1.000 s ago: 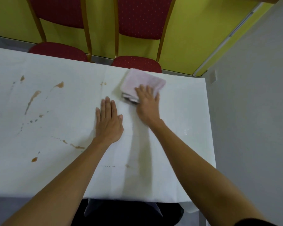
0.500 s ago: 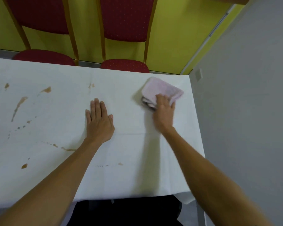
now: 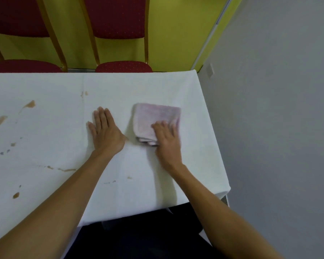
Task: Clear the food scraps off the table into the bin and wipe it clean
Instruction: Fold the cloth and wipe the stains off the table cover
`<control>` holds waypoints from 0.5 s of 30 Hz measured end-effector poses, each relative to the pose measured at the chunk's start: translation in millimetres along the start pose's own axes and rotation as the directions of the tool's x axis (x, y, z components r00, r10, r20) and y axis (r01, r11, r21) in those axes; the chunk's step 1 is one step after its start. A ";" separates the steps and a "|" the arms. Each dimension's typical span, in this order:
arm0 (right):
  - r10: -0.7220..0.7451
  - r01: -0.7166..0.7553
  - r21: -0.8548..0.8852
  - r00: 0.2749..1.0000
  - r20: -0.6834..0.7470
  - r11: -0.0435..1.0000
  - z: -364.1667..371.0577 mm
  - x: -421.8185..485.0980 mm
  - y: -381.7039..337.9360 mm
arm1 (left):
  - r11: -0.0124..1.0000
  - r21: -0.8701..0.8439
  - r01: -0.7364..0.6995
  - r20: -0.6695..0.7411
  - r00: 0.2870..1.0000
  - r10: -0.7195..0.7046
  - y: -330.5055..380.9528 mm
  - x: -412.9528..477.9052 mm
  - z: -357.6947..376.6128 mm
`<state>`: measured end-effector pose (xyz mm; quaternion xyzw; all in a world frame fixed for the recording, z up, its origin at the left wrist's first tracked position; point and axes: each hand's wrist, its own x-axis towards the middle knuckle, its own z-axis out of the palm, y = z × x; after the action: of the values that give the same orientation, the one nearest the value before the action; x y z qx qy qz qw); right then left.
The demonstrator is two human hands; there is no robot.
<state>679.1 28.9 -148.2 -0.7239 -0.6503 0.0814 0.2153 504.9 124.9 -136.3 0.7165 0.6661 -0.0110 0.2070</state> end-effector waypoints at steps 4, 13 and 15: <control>0.111 -0.110 -0.035 0.993 0.028 0.993 -33.2 -26.0 34.2 | 0.991 -0.052 -0.122 -0.014 0.993 0.121 28.5 -27.9 17.3; 0.222 -0.223 0.094 0.975 0.018 0.970 -13.9 -69.9 -13.0 | 0.988 0.010 -0.151 0.002 0.989 0.151 21.7 -43.8 34.2; 0.092 -0.101 0.093 0.992 0.090 0.991 -19.9 -78.5 -10.2 | 0.987 -0.059 -0.151 0.000 0.988 0.151 21.7 -44.5 29.9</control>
<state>666.7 -51.2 -138.9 -0.7390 -0.6184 0.1544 0.2182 528.5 72.8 -144.6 0.7585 0.6094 0.0228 0.2296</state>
